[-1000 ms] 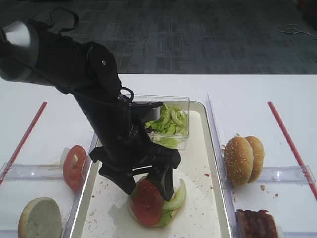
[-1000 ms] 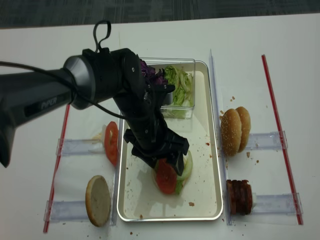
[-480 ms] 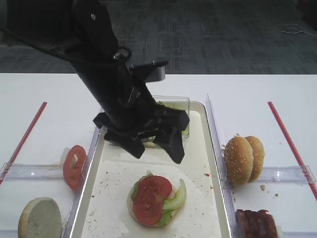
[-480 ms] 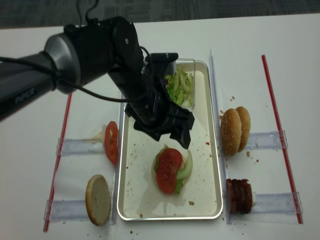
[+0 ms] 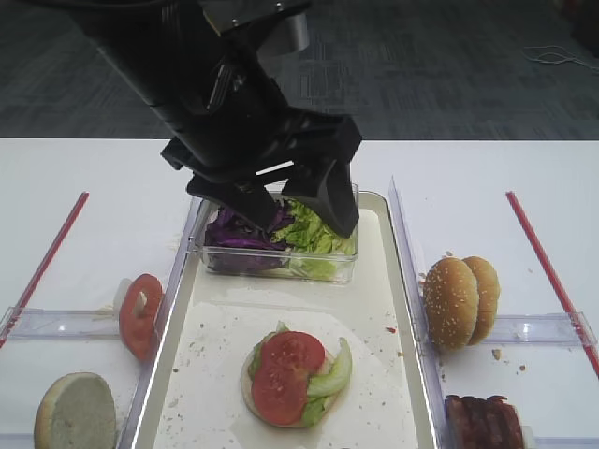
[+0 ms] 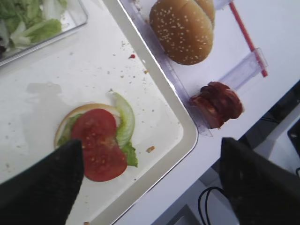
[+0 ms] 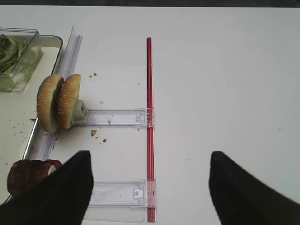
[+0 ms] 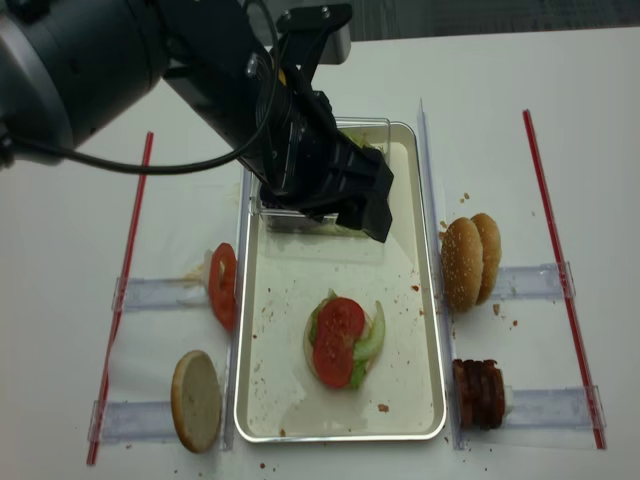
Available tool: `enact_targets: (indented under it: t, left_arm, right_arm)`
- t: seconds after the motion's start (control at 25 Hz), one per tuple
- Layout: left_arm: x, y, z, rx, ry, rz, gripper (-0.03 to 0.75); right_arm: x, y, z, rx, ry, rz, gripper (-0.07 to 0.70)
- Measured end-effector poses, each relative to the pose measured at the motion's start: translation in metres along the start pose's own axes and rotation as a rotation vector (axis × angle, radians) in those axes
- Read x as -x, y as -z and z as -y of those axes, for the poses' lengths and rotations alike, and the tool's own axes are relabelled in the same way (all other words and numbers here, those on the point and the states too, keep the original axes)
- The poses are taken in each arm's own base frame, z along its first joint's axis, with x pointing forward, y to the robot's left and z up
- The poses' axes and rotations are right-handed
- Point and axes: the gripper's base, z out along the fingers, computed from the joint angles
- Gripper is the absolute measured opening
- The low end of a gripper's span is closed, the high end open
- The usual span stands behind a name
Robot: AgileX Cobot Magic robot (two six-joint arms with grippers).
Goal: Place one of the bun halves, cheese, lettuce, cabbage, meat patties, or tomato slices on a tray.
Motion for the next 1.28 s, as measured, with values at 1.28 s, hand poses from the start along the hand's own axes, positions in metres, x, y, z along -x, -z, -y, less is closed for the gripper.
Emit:
enact_targets:
  t: [1.28]
  left_arm:
    - [-0.011,0.062,-0.149,0.595,0.353,-0.040,0.579]
  right_arm:
    - [0.000,0.000,0.000,0.000,0.000,0.000,0.433]
